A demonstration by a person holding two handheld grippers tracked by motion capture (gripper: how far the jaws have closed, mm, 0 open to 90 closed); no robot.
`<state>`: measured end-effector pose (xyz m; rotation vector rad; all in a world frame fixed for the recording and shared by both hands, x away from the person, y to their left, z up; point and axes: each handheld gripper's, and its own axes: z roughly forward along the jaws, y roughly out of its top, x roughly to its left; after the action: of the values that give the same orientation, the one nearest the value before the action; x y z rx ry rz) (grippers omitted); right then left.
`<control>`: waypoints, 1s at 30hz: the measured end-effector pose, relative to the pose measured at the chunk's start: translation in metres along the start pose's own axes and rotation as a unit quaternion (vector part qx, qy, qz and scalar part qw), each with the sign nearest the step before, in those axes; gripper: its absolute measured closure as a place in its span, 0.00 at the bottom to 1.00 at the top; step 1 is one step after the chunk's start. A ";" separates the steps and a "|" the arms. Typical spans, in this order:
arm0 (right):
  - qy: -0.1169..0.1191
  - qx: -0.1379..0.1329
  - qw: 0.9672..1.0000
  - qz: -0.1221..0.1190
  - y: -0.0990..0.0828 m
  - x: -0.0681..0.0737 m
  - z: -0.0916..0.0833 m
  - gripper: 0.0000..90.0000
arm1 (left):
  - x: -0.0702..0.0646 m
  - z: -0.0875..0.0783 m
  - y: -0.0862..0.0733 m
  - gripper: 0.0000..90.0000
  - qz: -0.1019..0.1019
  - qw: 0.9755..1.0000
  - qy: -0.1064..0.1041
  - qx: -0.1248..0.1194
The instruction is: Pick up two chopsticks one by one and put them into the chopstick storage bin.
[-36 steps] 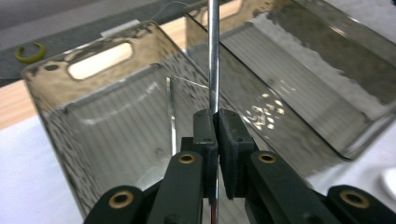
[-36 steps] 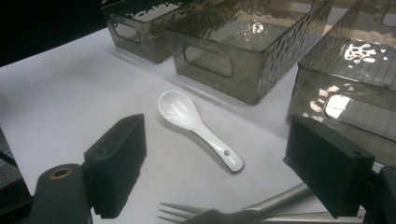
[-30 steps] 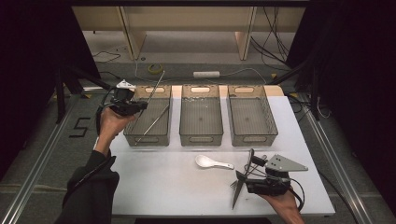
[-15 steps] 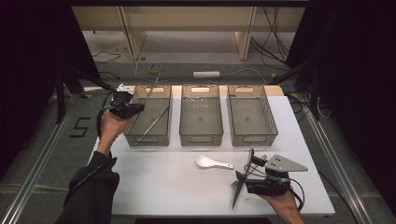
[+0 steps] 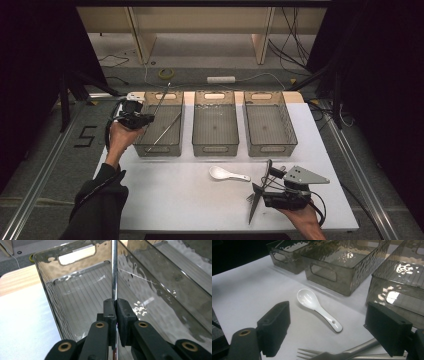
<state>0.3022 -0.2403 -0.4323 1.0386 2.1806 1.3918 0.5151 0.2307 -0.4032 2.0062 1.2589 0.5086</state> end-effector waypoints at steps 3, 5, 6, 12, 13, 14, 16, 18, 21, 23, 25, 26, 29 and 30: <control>0.000 0.000 1.000 0.000 0.000 0.000 0.000 0.24 | 0.001 0.002 -0.002 0.95 -0.002 1.000 0.003 0.003; -0.001 -0.001 1.000 0.000 0.000 0.000 0.000 0.24 | 0.002 0.003 -0.004 0.95 -0.003 1.000 0.003 0.008; -0.001 -0.001 1.000 0.000 0.000 0.000 0.000 0.24 | 0.002 0.003 -0.004 0.95 -0.003 1.000 0.003 0.011; -0.001 -0.001 1.000 0.000 0.000 0.000 0.000 0.24 | 0.004 0.005 -0.007 0.95 -0.008 1.000 0.008 0.017; -0.001 -0.001 1.000 0.000 0.000 0.000 0.000 0.24 | 0.004 0.005 -0.007 0.95 -0.009 1.000 0.008 0.019; -0.001 -0.001 1.000 0.000 0.000 0.000 -0.001 0.24 | 0.004 0.006 -0.008 0.95 -0.009 1.000 0.006 0.022; -0.001 -0.001 1.000 0.000 0.000 0.000 -0.001 0.24 | 0.004 0.008 -0.009 0.95 -0.010 1.000 0.004 0.027; -0.001 -0.001 1.000 0.000 0.000 0.000 -0.001 0.24 | 0.004 0.009 -0.010 0.95 -0.009 0.999 0.006 0.032; -0.001 -0.001 1.000 0.000 0.000 0.000 -0.001 0.24 | 0.003 0.011 -0.009 0.94 -0.012 0.999 0.008 0.037; -0.001 -0.001 1.000 0.000 0.000 0.000 -0.001 0.24 | 0.003 0.012 -0.009 0.92 -0.014 0.999 0.008 0.042; -0.001 -0.001 1.000 0.000 0.000 0.000 -0.001 0.24 | 0.003 0.012 -0.009 0.81 -0.014 0.999 0.009 0.043; -0.001 -0.001 1.000 0.001 0.000 0.000 -0.001 0.24 | 0.002 0.013 -0.009 0.77 -0.017 0.999 0.012 0.041; -0.001 0.000 1.000 0.000 0.000 0.000 -0.001 0.24 | 0.001 0.011 -0.006 0.63 -0.020 0.999 0.012 0.044; -0.001 0.000 1.000 0.000 0.000 0.000 -0.001 0.24 | 0.000 0.009 -0.005 0.58 -0.019 0.999 0.009 0.048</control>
<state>0.3016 -0.2404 -0.4319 1.0394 2.1785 1.3911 0.5183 0.2290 -0.4134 2.0570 1.3516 0.4571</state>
